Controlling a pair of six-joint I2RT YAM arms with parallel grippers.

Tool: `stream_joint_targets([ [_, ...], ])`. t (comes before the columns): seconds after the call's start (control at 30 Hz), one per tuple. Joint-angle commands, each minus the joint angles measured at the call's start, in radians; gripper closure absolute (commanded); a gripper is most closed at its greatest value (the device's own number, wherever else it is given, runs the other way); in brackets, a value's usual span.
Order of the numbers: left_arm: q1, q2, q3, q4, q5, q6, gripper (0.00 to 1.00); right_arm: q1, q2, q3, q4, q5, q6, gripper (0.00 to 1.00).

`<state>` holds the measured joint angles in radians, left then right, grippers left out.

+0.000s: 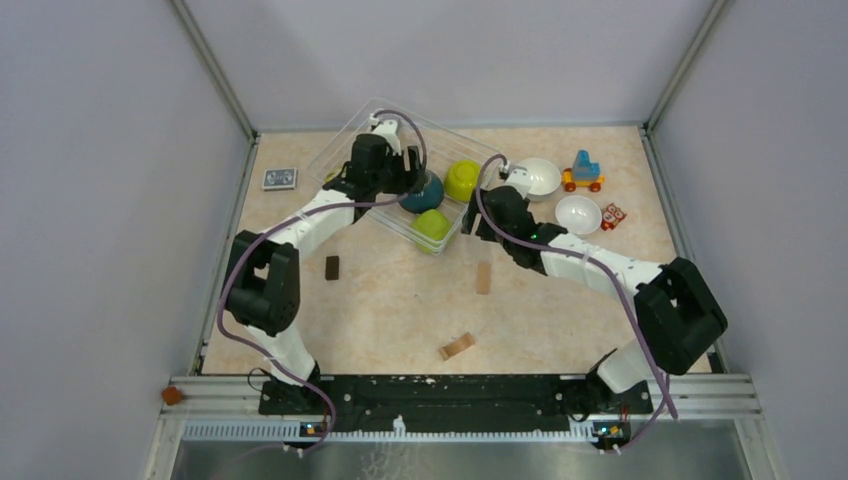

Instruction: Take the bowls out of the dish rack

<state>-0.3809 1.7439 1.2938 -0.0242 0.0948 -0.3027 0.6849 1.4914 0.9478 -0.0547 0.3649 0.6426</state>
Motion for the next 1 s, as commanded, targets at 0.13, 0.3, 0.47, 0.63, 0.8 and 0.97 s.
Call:
stream_joint_targets([
  [0.13, -0.004, 0.028, 0.039, 0.029, 0.029, 0.020, 0.20, 0.005, 0.080, 0.142, 0.003, 0.009, 0.078, 0.27],
  [0.3, -0.003, 0.019, 0.039, 0.015, 0.030, 0.021, 0.20, 0.005, 0.137, 0.183, -0.027, 0.002, 0.122, 0.30],
  [0.47, -0.003, -0.012, 0.022, 0.012, -0.005, 0.019, 0.20, 0.005, 0.194, 0.229, -0.064, 0.009, 0.143, 0.37],
  [0.63, -0.004, -0.081, -0.035, 0.064, -0.083, 0.021, 0.17, 0.005, 0.233, 0.266, -0.090, 0.004, 0.145, 0.61],
  [0.8, -0.004, -0.149, -0.102, 0.121, -0.138, 0.038, 0.17, 0.005, 0.196, 0.255, -0.112, 0.025, 0.112, 1.00],
  [0.97, -0.004, -0.171, -0.128, 0.139, -0.170, 0.062, 0.16, 0.005, 0.113, 0.175, -0.092, 0.040, 0.082, 1.00],
])
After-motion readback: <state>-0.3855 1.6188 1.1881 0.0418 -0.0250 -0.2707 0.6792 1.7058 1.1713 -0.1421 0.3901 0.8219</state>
